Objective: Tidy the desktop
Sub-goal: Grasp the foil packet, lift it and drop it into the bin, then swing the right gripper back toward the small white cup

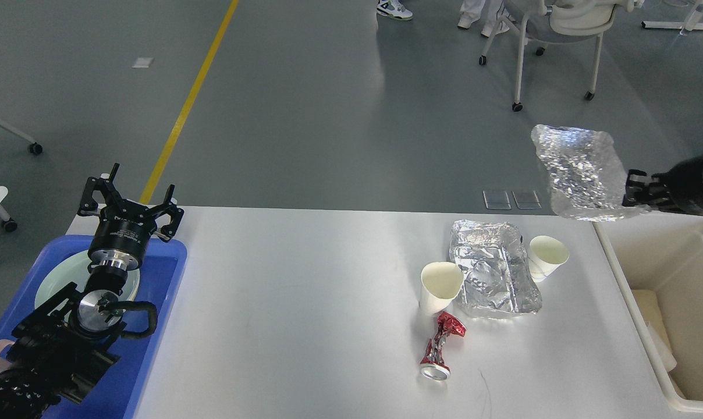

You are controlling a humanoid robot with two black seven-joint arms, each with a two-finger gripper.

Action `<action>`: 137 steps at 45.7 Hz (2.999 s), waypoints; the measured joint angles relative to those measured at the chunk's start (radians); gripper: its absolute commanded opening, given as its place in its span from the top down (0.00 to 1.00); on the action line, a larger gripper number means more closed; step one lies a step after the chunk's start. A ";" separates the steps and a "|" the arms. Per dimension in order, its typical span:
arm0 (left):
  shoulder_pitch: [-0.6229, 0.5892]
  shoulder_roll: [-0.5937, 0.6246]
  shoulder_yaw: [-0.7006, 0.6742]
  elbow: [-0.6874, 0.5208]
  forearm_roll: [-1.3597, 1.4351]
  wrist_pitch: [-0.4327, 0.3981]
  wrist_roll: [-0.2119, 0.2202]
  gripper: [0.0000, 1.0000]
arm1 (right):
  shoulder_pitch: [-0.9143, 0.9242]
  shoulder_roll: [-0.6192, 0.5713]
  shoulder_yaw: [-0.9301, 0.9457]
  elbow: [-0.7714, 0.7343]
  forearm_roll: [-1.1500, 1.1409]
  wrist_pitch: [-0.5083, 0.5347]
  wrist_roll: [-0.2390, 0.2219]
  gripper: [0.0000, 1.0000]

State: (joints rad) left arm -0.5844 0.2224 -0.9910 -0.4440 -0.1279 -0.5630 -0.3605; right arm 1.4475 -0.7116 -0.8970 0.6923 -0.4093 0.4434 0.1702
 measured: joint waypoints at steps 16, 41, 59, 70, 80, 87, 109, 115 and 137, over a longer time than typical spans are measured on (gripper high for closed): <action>0.000 0.000 0.000 0.000 0.000 0.000 -0.001 0.02 | -0.673 0.095 0.010 -0.544 0.488 -0.275 -0.039 1.00; 0.000 0.000 0.000 0.001 -0.001 0.000 -0.002 0.02 | -0.877 0.190 0.053 -0.687 0.532 -0.396 -0.100 0.00; 0.000 0.000 0.000 0.001 0.000 0.000 -0.002 0.02 | -0.554 0.243 0.015 -0.677 0.513 -0.362 -0.089 0.00; 0.000 0.000 0.000 -0.001 0.000 0.000 0.000 0.02 | -0.207 0.271 -0.085 -0.536 0.479 -0.164 -0.027 0.00; 0.000 0.000 0.000 -0.001 -0.001 0.000 0.000 0.02 | 0.185 0.217 -0.106 0.052 0.295 -0.097 -0.018 0.00; 0.000 0.000 0.000 -0.001 -0.001 0.000 0.000 0.02 | 0.327 0.215 -0.113 0.376 0.198 -0.093 -0.023 0.00; 0.000 0.000 0.000 0.000 0.000 0.000 0.000 0.02 | 0.234 0.251 -0.113 0.366 0.192 -0.053 -0.025 0.00; 0.000 0.000 0.000 0.000 0.000 0.000 0.000 0.02 | 0.068 0.248 -0.102 0.165 0.194 -0.072 -0.025 0.00; 0.000 0.000 0.000 0.000 -0.001 0.000 -0.001 0.02 | -0.377 0.259 0.115 -0.192 0.300 -0.256 -0.025 0.00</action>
State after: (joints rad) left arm -0.5845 0.2224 -0.9910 -0.4441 -0.1287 -0.5630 -0.3611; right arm 1.0701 -0.4529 -0.7819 0.5003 -0.1094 0.1878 0.1456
